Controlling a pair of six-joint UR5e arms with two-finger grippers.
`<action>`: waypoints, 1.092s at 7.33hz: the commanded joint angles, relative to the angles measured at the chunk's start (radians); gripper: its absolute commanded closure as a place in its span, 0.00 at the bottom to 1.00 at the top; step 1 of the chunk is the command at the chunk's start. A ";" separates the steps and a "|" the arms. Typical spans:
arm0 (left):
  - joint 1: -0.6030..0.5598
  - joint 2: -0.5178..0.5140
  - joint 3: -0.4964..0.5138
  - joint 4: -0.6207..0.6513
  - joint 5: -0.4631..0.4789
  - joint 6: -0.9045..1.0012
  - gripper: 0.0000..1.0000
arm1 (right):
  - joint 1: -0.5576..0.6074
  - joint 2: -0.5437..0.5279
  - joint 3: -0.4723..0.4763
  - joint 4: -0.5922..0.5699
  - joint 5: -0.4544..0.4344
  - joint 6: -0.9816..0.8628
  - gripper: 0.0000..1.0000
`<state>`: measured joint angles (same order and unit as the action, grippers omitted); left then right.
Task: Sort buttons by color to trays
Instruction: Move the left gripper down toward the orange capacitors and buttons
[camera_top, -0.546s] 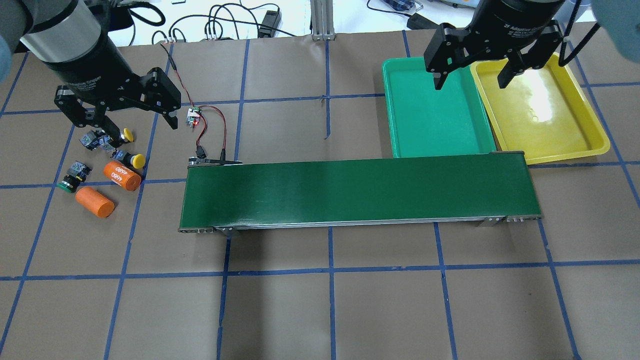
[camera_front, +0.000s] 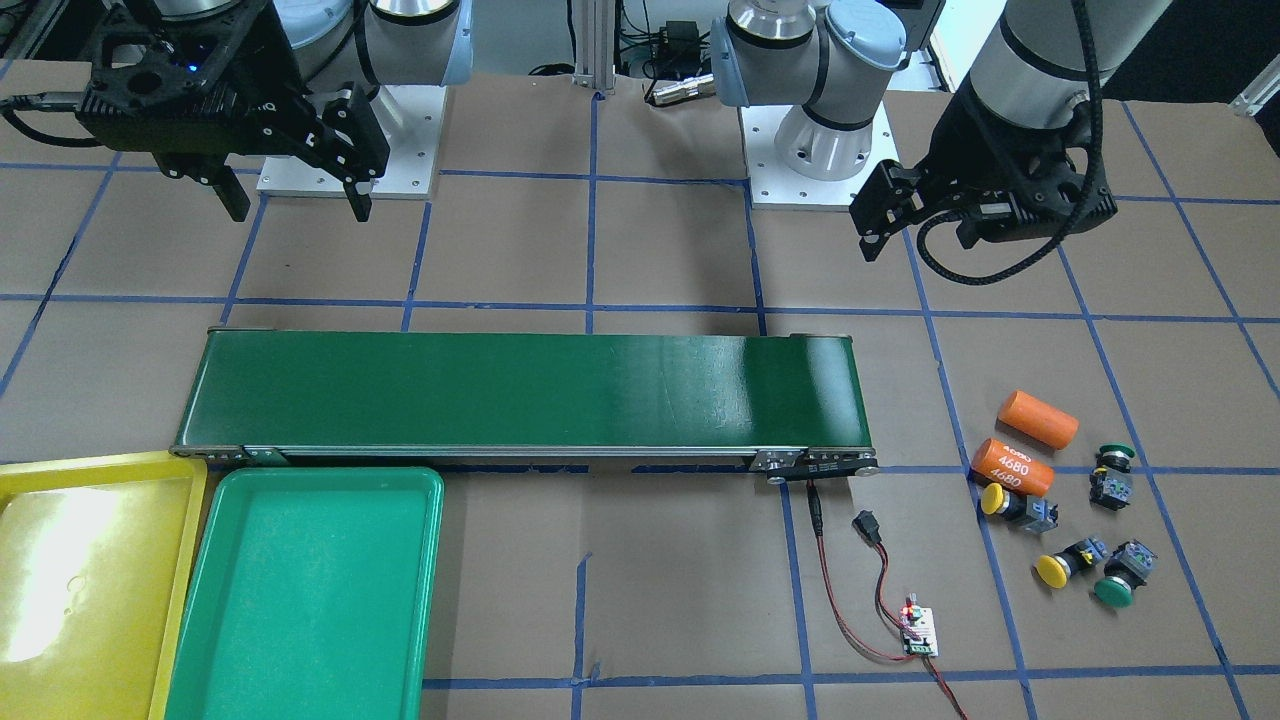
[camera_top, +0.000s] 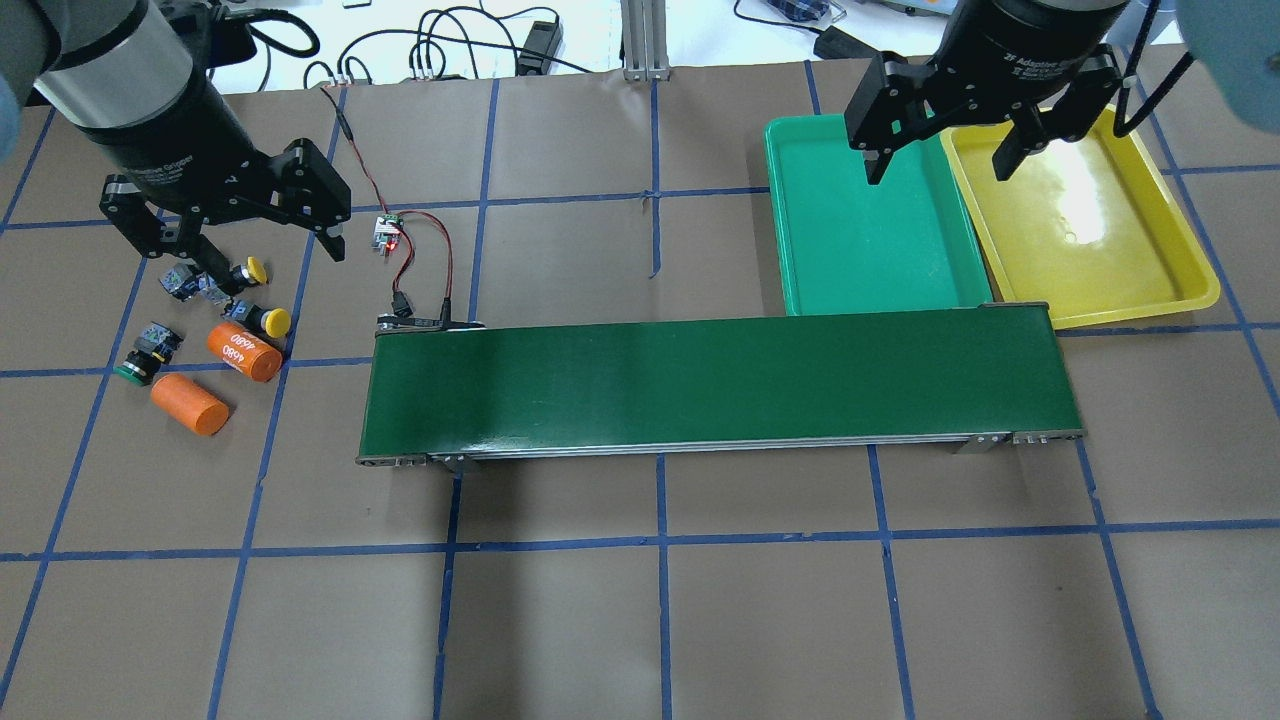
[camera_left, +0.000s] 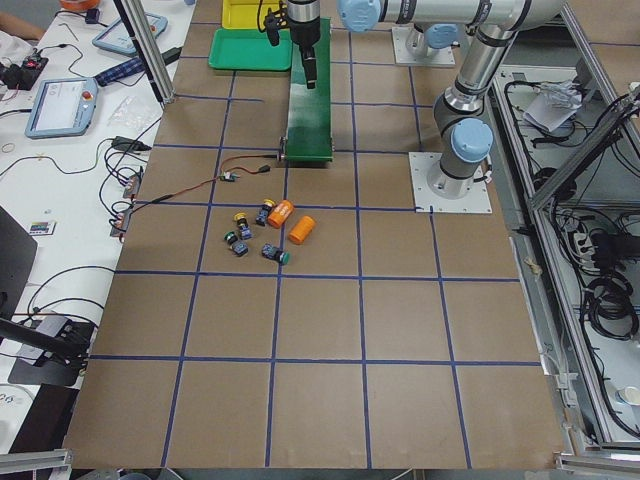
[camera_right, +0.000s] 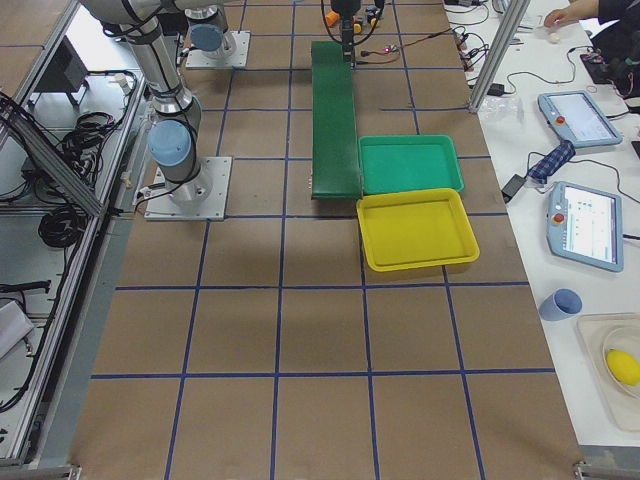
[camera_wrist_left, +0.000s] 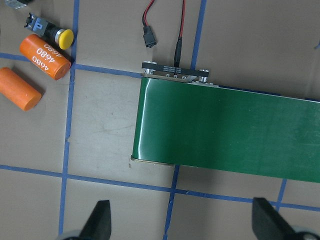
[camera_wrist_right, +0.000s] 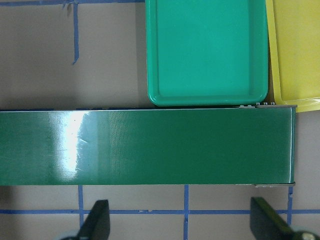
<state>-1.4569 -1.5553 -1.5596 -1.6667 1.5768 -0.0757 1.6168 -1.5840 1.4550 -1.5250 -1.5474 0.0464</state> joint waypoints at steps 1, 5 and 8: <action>0.167 -0.006 -0.055 -0.001 0.011 0.078 0.00 | 0.002 -0.001 0.005 -0.003 -0.002 0.000 0.00; 0.548 -0.073 -0.284 0.262 -0.006 0.338 0.00 | 0.002 -0.001 0.008 -0.007 0.001 0.001 0.00; 0.555 -0.155 -0.408 0.594 0.005 0.243 0.00 | 0.002 -0.001 0.008 -0.009 0.006 0.003 0.00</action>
<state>-0.9086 -1.6962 -1.9249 -1.1468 1.5816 0.1976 1.6183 -1.5854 1.4633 -1.5340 -1.5417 0.0485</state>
